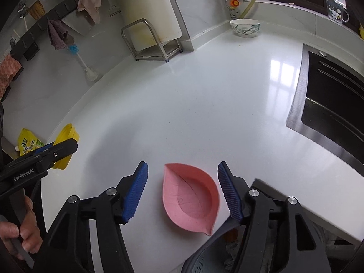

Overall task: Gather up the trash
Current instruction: 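Carry the yellow lid and pink bowl over the wastebasket with both tools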

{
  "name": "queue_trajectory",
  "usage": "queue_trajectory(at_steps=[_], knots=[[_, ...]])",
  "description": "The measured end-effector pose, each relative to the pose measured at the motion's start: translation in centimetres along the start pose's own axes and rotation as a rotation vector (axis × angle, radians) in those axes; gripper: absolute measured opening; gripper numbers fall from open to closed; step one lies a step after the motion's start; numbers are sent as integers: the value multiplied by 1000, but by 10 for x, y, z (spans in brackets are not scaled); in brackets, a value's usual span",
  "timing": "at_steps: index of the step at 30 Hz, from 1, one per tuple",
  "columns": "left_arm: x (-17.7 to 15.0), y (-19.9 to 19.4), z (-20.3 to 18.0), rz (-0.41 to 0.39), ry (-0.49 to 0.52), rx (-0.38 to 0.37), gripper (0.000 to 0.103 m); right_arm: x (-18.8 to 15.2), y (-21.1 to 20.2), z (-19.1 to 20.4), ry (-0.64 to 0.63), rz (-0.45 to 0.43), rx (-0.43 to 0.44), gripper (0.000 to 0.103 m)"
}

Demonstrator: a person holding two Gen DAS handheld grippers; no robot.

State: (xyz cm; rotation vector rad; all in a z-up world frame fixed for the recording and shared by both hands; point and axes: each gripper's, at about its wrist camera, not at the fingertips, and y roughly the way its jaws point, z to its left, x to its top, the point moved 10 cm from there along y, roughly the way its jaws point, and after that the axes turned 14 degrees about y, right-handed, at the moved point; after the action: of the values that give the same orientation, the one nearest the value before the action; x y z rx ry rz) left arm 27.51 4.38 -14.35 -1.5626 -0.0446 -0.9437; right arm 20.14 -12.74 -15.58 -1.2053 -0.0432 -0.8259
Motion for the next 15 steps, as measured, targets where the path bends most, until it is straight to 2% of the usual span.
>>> queue_trajectory(at_steps=[5, 9, 15], knots=[[0, -1, -4, -2, -3, -8, 68, -14, -4, -8, -22, 20, -5, 62], [-1, -4, -9, -4, 0, -14, 68, -25, -2, -5, -82, 47, 22, 67], [-4, -8, -11, -1, -2, -10, 68, -30, 10, -4, -163, 73, 21, 67]])
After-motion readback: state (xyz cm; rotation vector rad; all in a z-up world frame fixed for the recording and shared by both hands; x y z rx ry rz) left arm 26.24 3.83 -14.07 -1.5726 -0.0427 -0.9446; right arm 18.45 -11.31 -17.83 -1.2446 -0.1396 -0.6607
